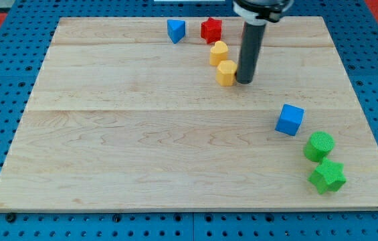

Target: Push the blue cube towards the yellow hexagon

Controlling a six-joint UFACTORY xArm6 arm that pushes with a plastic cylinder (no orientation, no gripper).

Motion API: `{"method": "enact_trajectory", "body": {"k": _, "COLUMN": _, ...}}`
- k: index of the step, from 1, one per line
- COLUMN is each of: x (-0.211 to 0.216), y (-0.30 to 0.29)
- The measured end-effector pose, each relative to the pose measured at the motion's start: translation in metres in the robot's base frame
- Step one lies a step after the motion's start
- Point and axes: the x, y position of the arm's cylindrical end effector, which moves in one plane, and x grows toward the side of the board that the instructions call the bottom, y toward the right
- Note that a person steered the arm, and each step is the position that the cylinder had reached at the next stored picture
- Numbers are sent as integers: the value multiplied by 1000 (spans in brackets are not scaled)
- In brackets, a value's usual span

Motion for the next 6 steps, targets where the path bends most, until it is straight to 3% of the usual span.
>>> {"method": "enact_trajectory", "body": {"k": 1, "x": 13, "y": 27}}
{"method": "enact_trajectory", "body": {"k": 2, "x": 35, "y": 143}}
{"method": "enact_trajectory", "body": {"k": 3, "x": 89, "y": 173}}
{"method": "enact_trajectory", "body": {"k": 5, "x": 97, "y": 14}}
{"method": "enact_trajectory", "body": {"k": 6, "x": 95, "y": -13}}
